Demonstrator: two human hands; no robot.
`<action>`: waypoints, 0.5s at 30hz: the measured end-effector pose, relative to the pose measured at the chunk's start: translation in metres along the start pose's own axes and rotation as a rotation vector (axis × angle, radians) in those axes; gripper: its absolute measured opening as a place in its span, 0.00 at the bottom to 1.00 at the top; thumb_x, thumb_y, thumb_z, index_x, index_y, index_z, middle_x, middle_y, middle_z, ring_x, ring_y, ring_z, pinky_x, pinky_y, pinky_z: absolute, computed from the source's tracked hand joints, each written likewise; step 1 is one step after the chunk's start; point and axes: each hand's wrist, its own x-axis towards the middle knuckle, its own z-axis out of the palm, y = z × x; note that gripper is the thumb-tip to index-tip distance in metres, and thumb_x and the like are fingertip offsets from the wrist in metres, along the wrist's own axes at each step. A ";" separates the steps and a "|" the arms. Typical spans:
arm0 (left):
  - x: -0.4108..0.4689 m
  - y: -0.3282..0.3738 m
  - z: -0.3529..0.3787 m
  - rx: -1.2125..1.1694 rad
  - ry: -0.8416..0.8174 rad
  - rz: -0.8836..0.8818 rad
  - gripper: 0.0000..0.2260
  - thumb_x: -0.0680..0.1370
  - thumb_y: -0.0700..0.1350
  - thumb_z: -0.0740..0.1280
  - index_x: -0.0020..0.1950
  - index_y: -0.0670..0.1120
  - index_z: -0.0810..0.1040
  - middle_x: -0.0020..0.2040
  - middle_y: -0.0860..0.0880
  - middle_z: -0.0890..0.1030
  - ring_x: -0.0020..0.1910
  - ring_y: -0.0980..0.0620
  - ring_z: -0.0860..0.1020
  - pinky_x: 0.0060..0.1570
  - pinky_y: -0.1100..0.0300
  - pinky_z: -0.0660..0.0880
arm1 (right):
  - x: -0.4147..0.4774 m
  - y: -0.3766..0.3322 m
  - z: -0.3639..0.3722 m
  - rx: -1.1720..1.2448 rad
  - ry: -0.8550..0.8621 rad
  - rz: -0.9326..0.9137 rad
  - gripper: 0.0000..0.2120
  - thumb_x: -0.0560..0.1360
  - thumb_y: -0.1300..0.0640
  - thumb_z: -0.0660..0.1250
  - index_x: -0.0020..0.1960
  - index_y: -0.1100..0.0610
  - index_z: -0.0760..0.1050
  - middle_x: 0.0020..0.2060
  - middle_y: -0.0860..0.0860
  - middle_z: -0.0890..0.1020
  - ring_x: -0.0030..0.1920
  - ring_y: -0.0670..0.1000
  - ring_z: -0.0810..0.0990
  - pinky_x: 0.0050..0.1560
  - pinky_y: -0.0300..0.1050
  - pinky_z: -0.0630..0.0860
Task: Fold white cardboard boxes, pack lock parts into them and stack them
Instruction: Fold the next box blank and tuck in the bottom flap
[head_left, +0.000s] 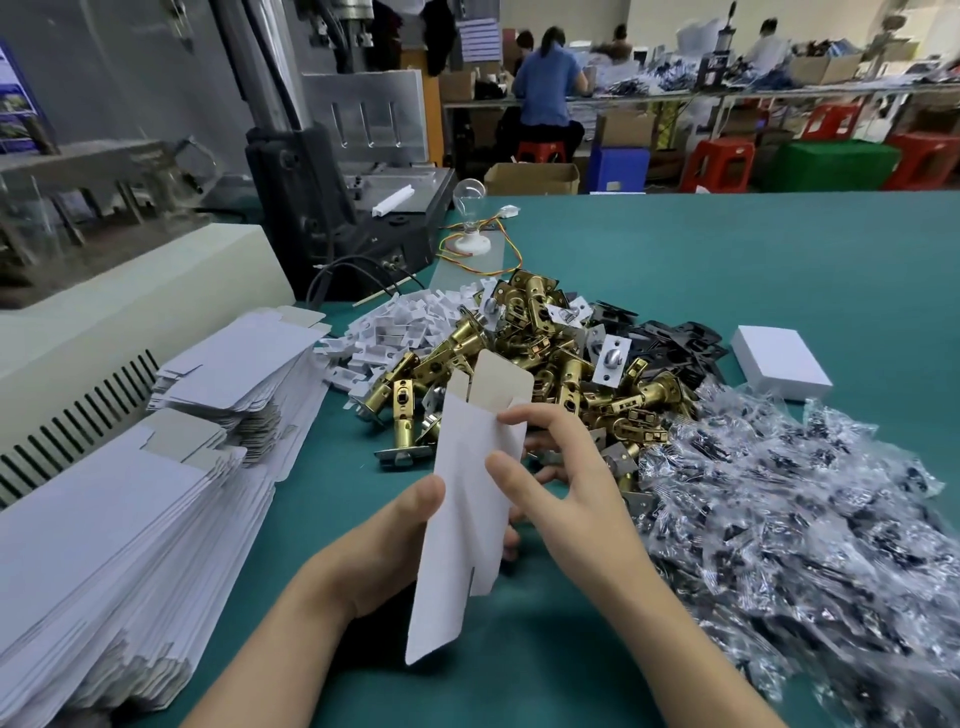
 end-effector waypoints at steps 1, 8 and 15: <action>0.000 0.000 0.001 -0.001 0.019 0.008 0.48 0.59 0.79 0.74 0.70 0.51 0.74 0.59 0.56 0.87 0.58 0.56 0.85 0.56 0.63 0.80 | 0.000 0.000 0.000 -0.010 -0.003 -0.004 0.18 0.72 0.36 0.69 0.60 0.37 0.75 0.62 0.34 0.75 0.62 0.43 0.75 0.58 0.57 0.79; -0.002 0.003 0.006 -0.019 0.005 0.052 0.28 0.74 0.71 0.70 0.70 0.60 0.81 0.68 0.56 0.82 0.68 0.55 0.80 0.63 0.62 0.77 | 0.000 -0.003 0.001 -0.098 -0.035 -0.061 0.24 0.71 0.33 0.68 0.66 0.35 0.71 0.65 0.33 0.72 0.68 0.39 0.71 0.58 0.37 0.68; 0.004 0.001 0.005 0.072 -0.012 0.056 0.32 0.70 0.74 0.71 0.71 0.63 0.79 0.69 0.54 0.81 0.68 0.52 0.80 0.64 0.58 0.76 | 0.003 0.001 -0.002 0.051 0.025 0.003 0.21 0.69 0.36 0.72 0.59 0.41 0.74 0.57 0.40 0.77 0.56 0.47 0.77 0.51 0.55 0.81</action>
